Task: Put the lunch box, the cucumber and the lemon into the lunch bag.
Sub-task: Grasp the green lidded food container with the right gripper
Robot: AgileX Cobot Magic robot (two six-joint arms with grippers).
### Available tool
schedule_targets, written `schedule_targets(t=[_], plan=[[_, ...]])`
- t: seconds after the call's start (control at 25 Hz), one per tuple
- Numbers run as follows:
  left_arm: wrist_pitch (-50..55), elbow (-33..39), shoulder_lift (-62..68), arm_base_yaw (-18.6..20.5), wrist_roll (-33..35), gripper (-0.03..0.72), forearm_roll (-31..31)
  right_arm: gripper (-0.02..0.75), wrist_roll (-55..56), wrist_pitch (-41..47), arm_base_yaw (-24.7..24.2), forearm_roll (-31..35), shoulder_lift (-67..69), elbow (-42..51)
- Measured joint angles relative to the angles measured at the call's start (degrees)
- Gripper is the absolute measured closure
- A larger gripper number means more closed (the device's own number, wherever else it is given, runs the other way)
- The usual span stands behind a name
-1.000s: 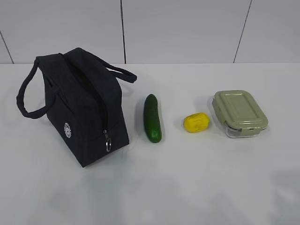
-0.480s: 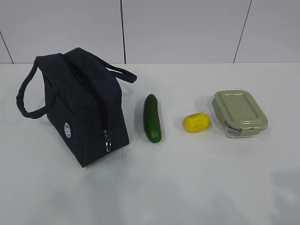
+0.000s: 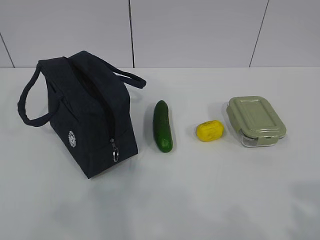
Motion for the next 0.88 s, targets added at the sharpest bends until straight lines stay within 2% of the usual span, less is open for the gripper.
schedule_targets(t=[0.36,0.6,0.88], plan=[[0.0,0.0,0.0,0.0,0.0,0.447,0.0,0.136,0.0,0.0,0.0,0.0,0.9,-0.4],[0.0,0.0,0.0,0.0,0.0,0.447,0.0,0.135,2.1,-1.6,0.0,-0.2,11.2,-3.3],[0.0,0.0,0.0,0.0,0.0,0.447,0.0,0.136,3.4,-9.4,0.0,0.8,22.8,-7.5]])
